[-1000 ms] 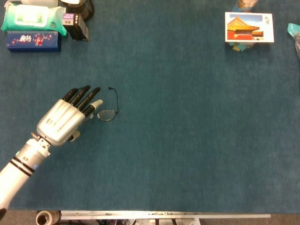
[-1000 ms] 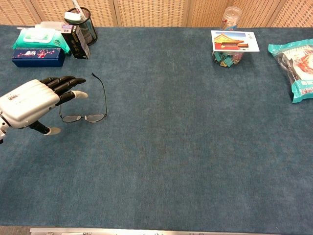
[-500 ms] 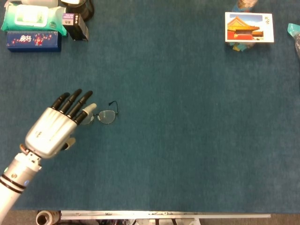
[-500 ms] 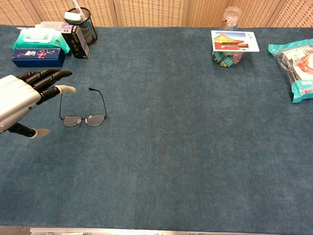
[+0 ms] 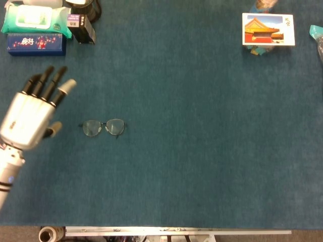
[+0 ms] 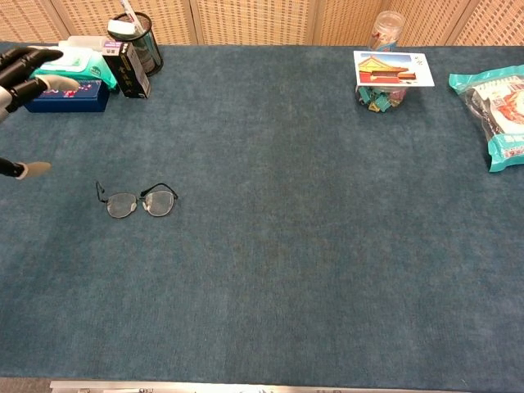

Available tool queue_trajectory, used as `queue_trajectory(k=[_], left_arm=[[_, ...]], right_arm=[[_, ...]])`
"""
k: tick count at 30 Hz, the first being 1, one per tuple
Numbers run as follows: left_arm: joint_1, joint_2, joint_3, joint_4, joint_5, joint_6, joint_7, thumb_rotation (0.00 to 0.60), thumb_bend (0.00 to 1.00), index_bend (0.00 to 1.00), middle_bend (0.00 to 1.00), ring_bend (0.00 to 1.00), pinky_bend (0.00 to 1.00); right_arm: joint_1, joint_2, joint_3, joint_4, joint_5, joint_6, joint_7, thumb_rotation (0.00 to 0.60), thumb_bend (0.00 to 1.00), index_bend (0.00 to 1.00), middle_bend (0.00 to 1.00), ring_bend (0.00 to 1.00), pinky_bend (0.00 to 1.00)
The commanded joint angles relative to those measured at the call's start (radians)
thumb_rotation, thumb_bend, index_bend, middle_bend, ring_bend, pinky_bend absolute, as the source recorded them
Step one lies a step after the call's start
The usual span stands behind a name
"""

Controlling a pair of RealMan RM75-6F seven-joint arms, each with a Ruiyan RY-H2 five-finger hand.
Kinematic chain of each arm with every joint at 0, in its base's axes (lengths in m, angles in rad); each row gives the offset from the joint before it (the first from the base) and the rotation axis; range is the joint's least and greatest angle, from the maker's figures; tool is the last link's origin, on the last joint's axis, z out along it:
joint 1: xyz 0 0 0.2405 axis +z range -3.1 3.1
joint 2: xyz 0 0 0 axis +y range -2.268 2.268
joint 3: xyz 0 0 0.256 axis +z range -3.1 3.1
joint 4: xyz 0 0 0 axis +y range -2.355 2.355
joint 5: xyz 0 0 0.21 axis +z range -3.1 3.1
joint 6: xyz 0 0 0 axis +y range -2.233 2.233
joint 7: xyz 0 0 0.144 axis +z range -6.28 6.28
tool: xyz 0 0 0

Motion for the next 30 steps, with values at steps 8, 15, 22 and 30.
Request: queue_trajectory(k=[8, 15, 22, 30], left_arm=[[-0.006, -0.032, -0.052, 0.123, -0.086, -0.032, -0.045, 0.6, 0.0, 0.16, 0.05, 0.04, 0.18], [-0.013, -0.072, -0.065, 0.16, -0.089, -0.035, -0.06, 0.6, 0.0, 0.16, 0.05, 0.04, 0.18], [-0.031, -0.113, -0.063, 0.142, -0.057, -0.041, -0.073, 0.6, 0.0, 0.16, 0.05, 0.04, 0.18], [-0.025, -0.14, -0.024, 0.117, -0.015, -0.045, -0.058, 0.6, 0.0, 0.16, 0.05, 0.04, 0.18]], right_arm=[[0.0, -0.001, 0.001, 0.0, 0.0, 0.002, -0.002, 0.6, 0.05, 0.16, 0.21, 0.16, 0.27], [0.0, -0.001, 0.001, -0.002, -0.001, 0.003, -0.003, 0.6, 0.05, 0.16, 0.21, 0.16, 0.27], [-0.001, -0.001, 0.0, -0.002, -0.002, 0.003, -0.003, 0.6, 0.05, 0.16, 0.21, 0.16, 0.27], [-0.004, 0.003, 0.002, -0.004, -0.002, 0.01, 0.005, 0.6, 0.05, 0.16, 0.21, 0.16, 0.27]])
